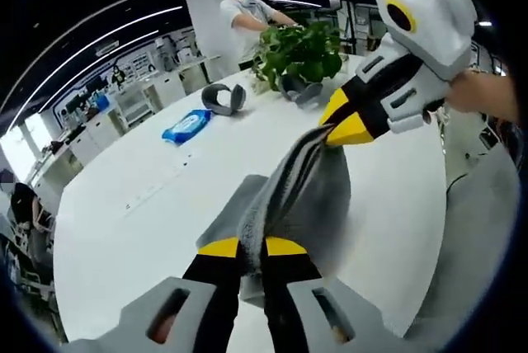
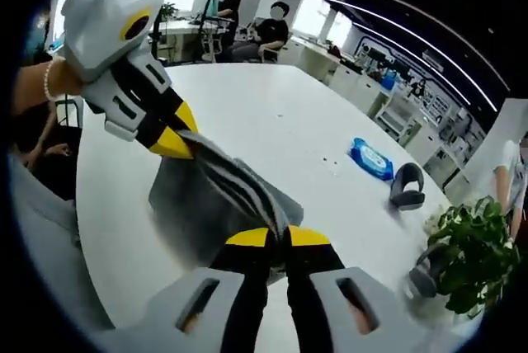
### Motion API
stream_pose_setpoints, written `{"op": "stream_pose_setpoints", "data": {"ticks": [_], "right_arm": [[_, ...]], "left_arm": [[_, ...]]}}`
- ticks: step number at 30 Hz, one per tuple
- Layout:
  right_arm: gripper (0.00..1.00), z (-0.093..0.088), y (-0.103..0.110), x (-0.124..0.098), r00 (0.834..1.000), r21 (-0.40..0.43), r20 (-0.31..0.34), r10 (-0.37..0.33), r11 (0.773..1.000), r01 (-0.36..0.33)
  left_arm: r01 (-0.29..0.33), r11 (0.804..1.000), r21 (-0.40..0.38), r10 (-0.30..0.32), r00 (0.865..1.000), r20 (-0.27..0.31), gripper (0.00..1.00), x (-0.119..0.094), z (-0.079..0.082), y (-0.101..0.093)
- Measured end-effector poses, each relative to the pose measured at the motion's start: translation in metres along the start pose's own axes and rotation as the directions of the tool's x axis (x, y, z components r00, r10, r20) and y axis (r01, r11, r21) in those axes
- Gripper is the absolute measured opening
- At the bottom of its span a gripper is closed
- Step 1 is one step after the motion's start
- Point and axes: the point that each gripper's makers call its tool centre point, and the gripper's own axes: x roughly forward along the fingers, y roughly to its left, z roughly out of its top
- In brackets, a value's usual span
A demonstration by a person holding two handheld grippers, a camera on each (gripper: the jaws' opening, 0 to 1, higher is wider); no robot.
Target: Fold the towel on the table until its edges align and the towel forms a compact rectangular stack.
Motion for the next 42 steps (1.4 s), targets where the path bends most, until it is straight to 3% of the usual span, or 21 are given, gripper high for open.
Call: {"op": "stream_pose_setpoints", "data": {"ticks": [7,16,23,27,31,39,42], "right_arm": [[0.04,-0.002,-0.006,0.035,1.0,-0.044,-0.009,-0.023,0.999,0.023],[0.04,-0.012,-0.017,0.088,0.997,-0.036,-0.027,-0.07,0.997,0.069],[0.04,-0.027,-0.022,0.119,0.995,-0.031,-0.081,-0.061,0.998,0.058],[0.04,-0.037,-0.02,0.134,0.992,0.01,-0.118,-0.04,0.999,0.042],[0.04,-0.045,-0.018,0.139,0.989,0.035,-0.147,-0.028,0.999,0.034],[0.03,-0.056,-0.01,0.141,0.982,0.048,-0.189,0.018,0.999,-0.009],[0.03,-0.059,-0.006,0.136,0.975,0.089,-0.217,0.035,0.996,-0.016]], "left_arm": [[-0.059,0.998,-0.024,0.058,0.998,-0.029,0.09,0.022,-0.013,0.016],[-0.103,0.989,-0.111,0.095,0.993,-0.07,0.09,0.063,-0.032,0.037],[-0.099,0.986,-0.135,0.085,0.991,-0.106,0.09,0.089,-0.044,0.045],[-0.083,0.988,-0.127,0.064,0.987,-0.15,0.09,0.107,-0.058,0.043],[-0.074,0.993,-0.093,0.059,0.986,-0.153,0.09,0.115,-0.06,0.045],[0.018,0.993,-0.114,-0.036,0.987,-0.16,0.09,0.122,-0.063,0.044],[0.039,0.995,-0.096,-0.054,0.986,-0.159,0.08,0.122,-0.064,0.04]]}}
